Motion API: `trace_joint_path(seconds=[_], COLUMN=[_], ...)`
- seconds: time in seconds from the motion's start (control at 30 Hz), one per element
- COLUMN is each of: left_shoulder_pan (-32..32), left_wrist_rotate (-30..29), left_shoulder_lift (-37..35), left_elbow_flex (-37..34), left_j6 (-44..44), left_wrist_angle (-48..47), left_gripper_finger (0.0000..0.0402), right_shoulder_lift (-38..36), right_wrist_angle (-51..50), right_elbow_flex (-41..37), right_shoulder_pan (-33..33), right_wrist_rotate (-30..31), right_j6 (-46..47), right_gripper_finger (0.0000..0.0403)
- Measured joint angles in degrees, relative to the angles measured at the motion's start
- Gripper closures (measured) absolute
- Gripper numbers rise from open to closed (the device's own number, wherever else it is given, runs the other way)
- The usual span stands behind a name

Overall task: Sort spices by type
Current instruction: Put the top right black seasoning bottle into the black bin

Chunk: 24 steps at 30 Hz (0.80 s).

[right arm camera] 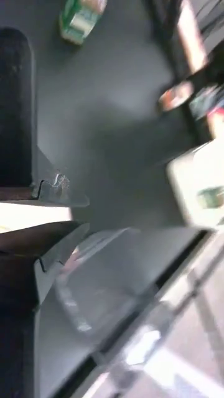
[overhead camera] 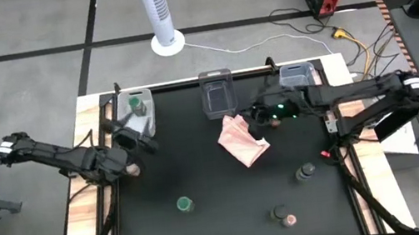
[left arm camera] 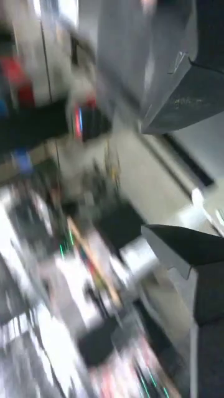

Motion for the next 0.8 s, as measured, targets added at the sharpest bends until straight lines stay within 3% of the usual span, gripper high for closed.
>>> trace_joint_path(seconds=[0.07,0.37,0.67,0.8], left_shoulder_pan=[0.00,-0.01,-0.11,-0.09], left_wrist_rotate=[-2.94,-1.57,11.19,12.35], left_shoulder_lift=[-0.45,-0.62,0.38,2.08], left_elbow_flex=[-1.49,-1.78,-2.13,-2.18], left_j6=[-1.54,-2.37,-9.47,-9.14], left_wrist_angle=[-0.16,-0.08,0.06,0.24], left_gripper_finger=[0.0168,0.0168,0.0168,0.0168], right_shoulder_lift=[2.59,11.70,15.15,16.07], right_wrist_angle=[-6.82,-32.42,-33.27,-33.89], right_elbow_flex=[4.12,18.06,21.04,21.04], right_shoulder_pan=[-0.80,-2.65,-2.59,-2.59], right_wrist_rotate=[-0.06,-0.12,-0.15,-0.20], right_j6=[2.84,7.45,1.65,0.81], right_gripper_finger=[0.0364,0.0364,0.0364,0.0364])
